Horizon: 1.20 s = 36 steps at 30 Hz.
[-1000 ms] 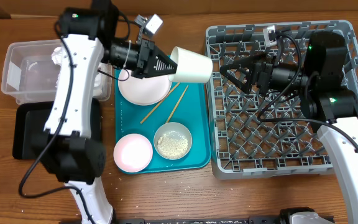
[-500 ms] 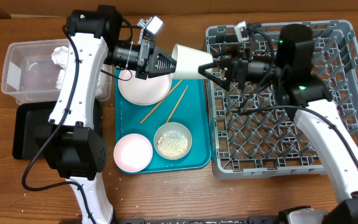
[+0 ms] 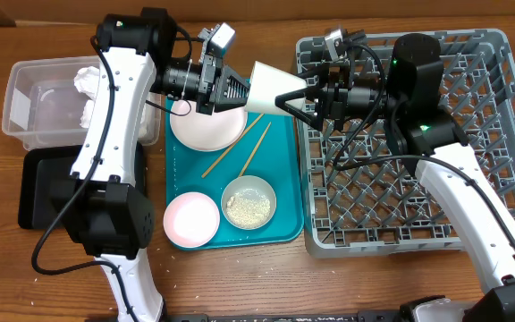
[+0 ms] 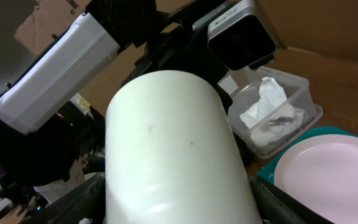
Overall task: Sort waste into correct bins and load items into the dishwasher
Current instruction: 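Place the cup upside down in the rack's front corner with the right gripper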
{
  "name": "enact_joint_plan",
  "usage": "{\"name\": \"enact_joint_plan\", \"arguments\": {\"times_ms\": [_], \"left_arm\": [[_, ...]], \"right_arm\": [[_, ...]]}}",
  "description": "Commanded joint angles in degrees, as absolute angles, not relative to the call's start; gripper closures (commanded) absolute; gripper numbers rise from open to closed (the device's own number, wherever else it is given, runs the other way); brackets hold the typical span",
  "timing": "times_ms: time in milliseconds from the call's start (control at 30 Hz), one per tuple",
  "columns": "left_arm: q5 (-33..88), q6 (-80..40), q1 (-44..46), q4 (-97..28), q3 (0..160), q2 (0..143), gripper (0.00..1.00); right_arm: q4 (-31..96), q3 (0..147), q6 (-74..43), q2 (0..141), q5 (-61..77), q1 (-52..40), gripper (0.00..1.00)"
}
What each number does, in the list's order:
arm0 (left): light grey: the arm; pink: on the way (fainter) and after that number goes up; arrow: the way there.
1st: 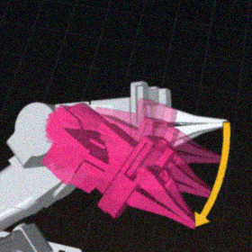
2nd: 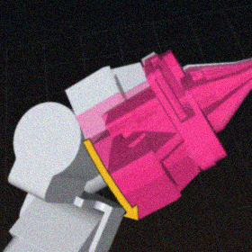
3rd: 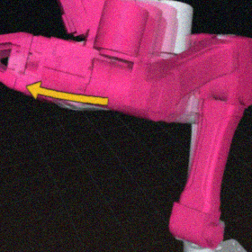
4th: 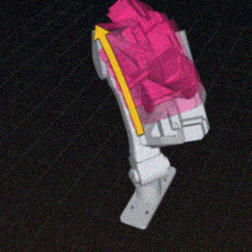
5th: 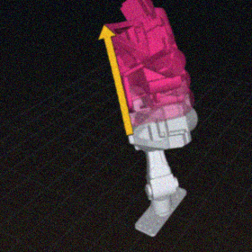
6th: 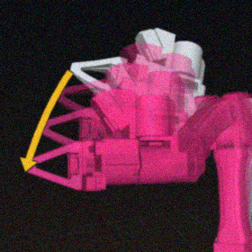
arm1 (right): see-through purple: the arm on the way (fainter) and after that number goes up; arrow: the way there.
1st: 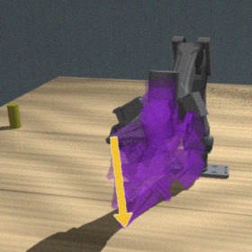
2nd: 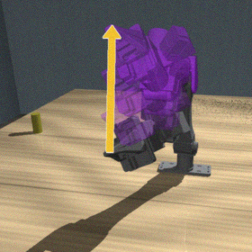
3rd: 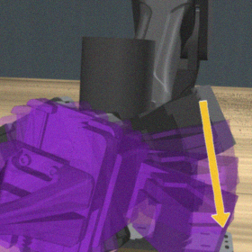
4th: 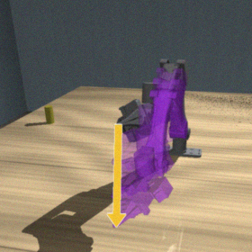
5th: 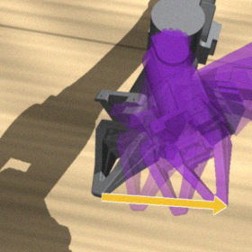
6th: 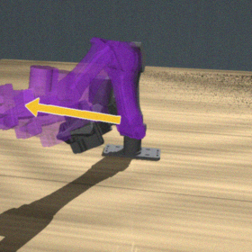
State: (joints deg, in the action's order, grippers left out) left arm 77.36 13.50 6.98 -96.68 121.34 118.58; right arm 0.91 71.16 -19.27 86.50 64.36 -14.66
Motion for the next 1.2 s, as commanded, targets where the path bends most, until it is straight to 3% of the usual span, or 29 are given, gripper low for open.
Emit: {"name": "enact_joint_plan", "arguments": {"times_ms": [0, 200, 500, 733, 933, 1167], "left_arm": [[79.15, 12.91, 7.86, -96.84, 121.54, 118.21, 0.96], [79.37, 12.62, 7.86, -96.84, 121.54, 118.21, 0.96], [79.35, 12.62, 7.73, -95.33, 121.54, 118.21, 0.53], [78.94, 12.62, 6.74, -91.11, 121.54, 118.21, 0.33], [73.87, 12.58, 6.35, -84.53, 121.54, 118.21, 0.28], [55.18, 4.62, 6.39, -74.72, 121.56, 118.21, 0.27]], "right_arm": [[0.47, 72.38, -19.35, 86.80, 64.42, -15.75, 0.33], [0.45, 72.38, -19.35, 86.80, 64.82, -15.75, 0.45], [0.03, 72.38, -20.34, 86.80, 64.77, -14.50, 0.53], [2.28, 72.38, -23.73, 86.74, 64.16, -7.51, 0.53], [16.40, 72.40, -23.59, 85.95, 54.61, -1.23, 0.53], [35.75, 72.51, -22.57, 78.59, 37.54, -2.74, 0.53]]}}
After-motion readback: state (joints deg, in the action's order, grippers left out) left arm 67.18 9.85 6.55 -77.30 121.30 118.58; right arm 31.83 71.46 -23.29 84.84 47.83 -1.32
